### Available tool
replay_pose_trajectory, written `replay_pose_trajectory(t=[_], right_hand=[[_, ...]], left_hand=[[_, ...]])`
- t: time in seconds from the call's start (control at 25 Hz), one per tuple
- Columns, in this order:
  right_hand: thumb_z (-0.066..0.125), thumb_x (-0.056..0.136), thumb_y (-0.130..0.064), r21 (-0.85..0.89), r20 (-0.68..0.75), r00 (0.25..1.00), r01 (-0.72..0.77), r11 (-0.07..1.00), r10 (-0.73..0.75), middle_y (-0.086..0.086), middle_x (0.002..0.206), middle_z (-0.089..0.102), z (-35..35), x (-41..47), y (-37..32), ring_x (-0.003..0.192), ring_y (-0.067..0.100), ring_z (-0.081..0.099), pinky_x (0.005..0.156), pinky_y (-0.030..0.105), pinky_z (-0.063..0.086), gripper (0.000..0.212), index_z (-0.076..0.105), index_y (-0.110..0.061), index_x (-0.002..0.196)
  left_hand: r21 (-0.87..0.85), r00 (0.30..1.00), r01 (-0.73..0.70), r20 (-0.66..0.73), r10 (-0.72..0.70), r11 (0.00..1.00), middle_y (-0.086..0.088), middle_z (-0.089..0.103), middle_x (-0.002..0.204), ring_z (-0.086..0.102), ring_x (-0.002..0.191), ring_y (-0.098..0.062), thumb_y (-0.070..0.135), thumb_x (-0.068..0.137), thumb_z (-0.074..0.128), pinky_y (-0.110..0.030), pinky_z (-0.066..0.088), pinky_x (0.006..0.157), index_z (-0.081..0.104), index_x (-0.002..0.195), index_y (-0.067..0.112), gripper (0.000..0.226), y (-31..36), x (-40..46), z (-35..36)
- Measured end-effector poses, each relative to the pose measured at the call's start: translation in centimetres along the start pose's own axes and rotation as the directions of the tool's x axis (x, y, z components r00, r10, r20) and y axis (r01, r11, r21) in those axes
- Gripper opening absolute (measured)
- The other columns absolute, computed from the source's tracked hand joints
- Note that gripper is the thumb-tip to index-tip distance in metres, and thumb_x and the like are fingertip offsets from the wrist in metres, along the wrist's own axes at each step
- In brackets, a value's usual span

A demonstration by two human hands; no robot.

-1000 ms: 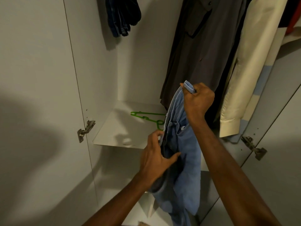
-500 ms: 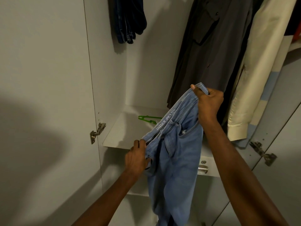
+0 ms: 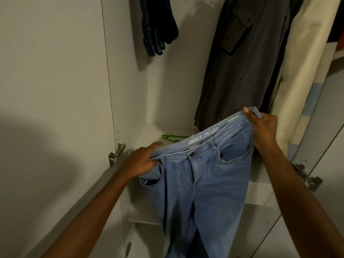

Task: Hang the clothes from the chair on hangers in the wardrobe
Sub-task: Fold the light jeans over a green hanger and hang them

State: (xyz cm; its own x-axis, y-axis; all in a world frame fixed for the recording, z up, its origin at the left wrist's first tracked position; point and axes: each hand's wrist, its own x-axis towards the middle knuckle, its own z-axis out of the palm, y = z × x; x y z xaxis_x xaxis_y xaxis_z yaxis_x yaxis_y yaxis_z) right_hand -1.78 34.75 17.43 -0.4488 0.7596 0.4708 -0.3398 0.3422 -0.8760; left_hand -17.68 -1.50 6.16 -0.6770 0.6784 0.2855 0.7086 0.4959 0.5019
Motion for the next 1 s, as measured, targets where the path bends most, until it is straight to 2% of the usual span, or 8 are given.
replay_pose_trajectory(t=[0.08, 0.2, 0.36, 0.52, 0.72, 0.8, 0.92, 1.0], right_hand=[[0.086, 0.078, -0.04, -0.045, 0.021, 0.998, -0.059, 0.997, 0.06, 0.015, 0.084, 0.071, -0.3, 0.4, 0.4, 0.074, 0.026, 0.068, 0.073, 0.041, 0.058, 0.036, 0.072, -0.007, 0.082], [0.086, 0.078, -0.04, -0.064, 0.005, 0.998, -0.06, 0.996, 0.06, 0.013, 0.081, 0.071, 0.0, 0.1, 0.9, 0.071, 0.024, 0.067, 0.07, 0.038, 0.057, 0.039, 0.073, -0.003, 0.081], [0.086, 0.079, -0.038, 0.003, -0.066, 0.998, -0.016, 1.0, 0.017, 0.01, 0.08, 0.07, 0.1, -0.6, 0.5, 0.071, 0.02, 0.066, 0.068, 0.033, 0.056, 0.036, 0.073, -0.005, 0.083], [0.085, 0.08, -0.038, 0.075, -0.096, 0.992, 0.087, 0.993, -0.08, 0.01, 0.075, 0.062, -0.6, -0.4, -0.3, 0.069, 0.02, 0.059, 0.063, 0.029, 0.053, 0.035, 0.068, -0.007, 0.081], [0.083, 0.083, -0.036, 0.03, -0.086, 0.994, 0.073, 0.997, -0.07, 0.004, 0.068, 0.058, 0.1, -0.2, -0.9, 0.062, 0.014, 0.056, 0.062, 0.029, 0.048, 0.035, 0.063, -0.009, 0.072], [0.08, 0.086, -0.038, 0.026, -0.045, 0.998, 0.044, 0.999, -0.043, 0.005, 0.072, 0.064, 0.3, -0.3, -1.5, 0.066, 0.015, 0.063, 0.066, 0.031, 0.053, 0.034, 0.065, -0.011, 0.074], [0.076, 0.089, -0.042, 0.024, 0.097, 0.993, 0.063, 0.998, -0.065, 0.006, 0.075, 0.07, 0.8, -1.1, -3.1, 0.07, 0.017, 0.069, 0.068, 0.03, 0.056, 0.033, 0.066, -0.013, 0.075], [0.073, 0.093, -0.03, 0.093, 0.207, 0.973, 0.082, 0.992, -0.1, -0.001, 0.067, 0.066, 2.1, -2.1, -4.6, 0.062, 0.012, 0.064, 0.062, 0.025, 0.053, 0.03, 0.06, -0.014, 0.07]], left_hand=[[-0.069, 0.983, 0.033, 0.181, -0.02, 0.997, 0.007, 0.07, 0.076, 0.066, 0.077, -0.022, 0.02, 0.075, 0.069, -0.034, 0.047, 0.073, 0.074, 0.09, 0.03, 0.019, 1.1, 1.3, -1.8], [0.0, 0.95, 0.079, 0.302, -0.075, 0.997, 0.009, 0.059, 0.054, 0.057, 0.061, -0.015, 0.011, 0.062, 0.066, -0.03, 0.042, 0.066, 0.063, 0.052, 0.023, 0.015, 2.6, 2.8, -3.8], [0.424, 0.995, 0.075, -0.094, -0.038, 0.903, 0.01, 0.052, 0.061, 0.059, 0.066, -0.018, 0.023, 0.075, 0.065, -0.03, 0.039, 0.061, 0.054, 0.061, 0.025, 0.018, 3.1, 3.1, -4.8], [0.334, 0.954, -0.017, -0.277, 0.115, 0.942, 0.006, 0.052, 0.056, 0.054, 0.056, -0.019, 0.031, 0.077, 0.053, -0.031, 0.036, 0.06, 0.046, 0.06, 0.021, 0.021, 3.0, 2.6, -4.3], [0.171, 0.95, -0.309, 0.013, 0.311, 0.936, 0.022, 0.066, 0.082, 0.061, 0.073, 0.001, 0.076, 0.083, 0.051, -0.02, 0.049, 0.068, 0.067, 0.098, 0.038, 0.044, 2.6, 1.6, -5.1], [0.269, 0.955, -0.289, 0.006, 0.298, 0.919, 0.023, 0.064, 0.07, 0.06, 0.067, 0.002, 0.097, 0.066, 0.053, -0.014, 0.043, 0.062, 0.068, 0.082, 0.035, 0.066, 2.6, 1.5, -4.6], [0.321, 0.97, -0.23, 0.0, 0.243, 0.919, 0.01, 0.054, 0.054, 0.053, 0.055, -0.006, 0.089, 0.066, 0.065, -0.026, 0.038, 0.055, 0.057, 0.058, 0.027, 0.064, 2.4, 2.0, -3.9], [-0.018, 0.97, -0.197, 0.141, 0.198, 0.98, 0.015, 0.068, 0.078, 0.063, 0.074, 0.0, 0.067, 0.065, 0.085, -0.028, 0.052, 0.07, 0.068, 0.082, 0.034, 0.041, 3.4, 1.7, -2.5]])
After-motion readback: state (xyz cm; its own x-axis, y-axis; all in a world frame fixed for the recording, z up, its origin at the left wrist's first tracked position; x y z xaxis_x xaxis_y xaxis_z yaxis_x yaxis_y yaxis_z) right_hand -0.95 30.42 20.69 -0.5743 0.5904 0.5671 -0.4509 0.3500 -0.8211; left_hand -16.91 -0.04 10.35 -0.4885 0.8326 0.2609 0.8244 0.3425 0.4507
